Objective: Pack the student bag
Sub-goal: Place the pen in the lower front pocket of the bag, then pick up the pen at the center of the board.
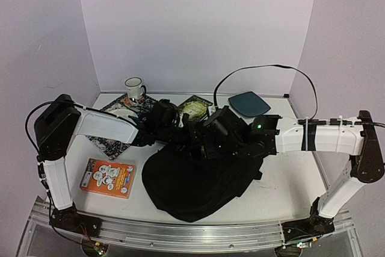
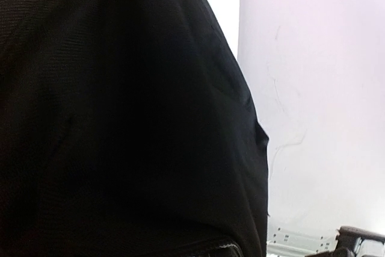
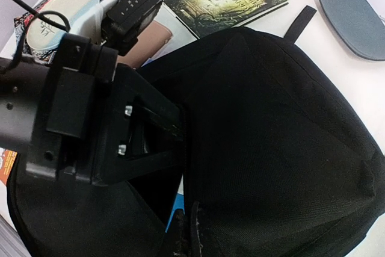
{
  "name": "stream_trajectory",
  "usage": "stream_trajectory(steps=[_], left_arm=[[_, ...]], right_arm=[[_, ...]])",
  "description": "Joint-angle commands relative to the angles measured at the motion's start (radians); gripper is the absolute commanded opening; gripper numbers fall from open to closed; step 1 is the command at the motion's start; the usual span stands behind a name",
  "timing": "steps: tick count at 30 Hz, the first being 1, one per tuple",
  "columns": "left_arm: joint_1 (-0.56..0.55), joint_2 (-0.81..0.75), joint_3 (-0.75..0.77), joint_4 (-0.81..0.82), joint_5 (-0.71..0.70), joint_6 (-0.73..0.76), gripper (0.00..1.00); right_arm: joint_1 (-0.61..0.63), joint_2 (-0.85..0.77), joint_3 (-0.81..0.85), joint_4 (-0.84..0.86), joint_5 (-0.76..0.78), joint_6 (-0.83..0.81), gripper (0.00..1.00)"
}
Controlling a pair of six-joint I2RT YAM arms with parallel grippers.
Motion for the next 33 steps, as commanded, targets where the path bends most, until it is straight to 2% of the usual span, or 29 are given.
stream_trajectory(steps=[1,6,11,18,24,28,33], left_arm=[[0.002,-0.003,-0.016,0.169,-0.141,-0.114,0.11],[-0.023,0.019,-0.027,0.241,-0.153,-0.158,0.25],[-0.028,-0.003,-0.044,0.248,-0.151,-0.117,0.4],[-0.028,-0.107,-0.127,0.245,-0.16,-0.011,0.47],[-0.028,-0.265,-0.244,0.231,-0.202,0.108,0.55],[-0.028,-0.396,-0.301,0.151,-0.297,0.222,0.58],[-0.028,-0.475,-0.252,-0.107,-0.493,0.372,0.67]], right_arm=[[0.031,-0.03,0.023,0.017,-0.039,-0.009,0.0],[0.031,-0.03,0.023,0.019,-0.026,-0.014,0.0],[0.032,-0.038,0.014,0.016,0.005,-0.016,0.0],[0.03,-0.081,-0.014,-0.029,0.051,-0.028,0.0],[0.031,-0.112,-0.042,-0.106,0.066,-0.022,0.0],[0.03,-0.144,-0.07,-0.161,0.076,-0.018,0.0],[0.03,-0.226,-0.122,-0.176,0.094,-0.02,0.0]])
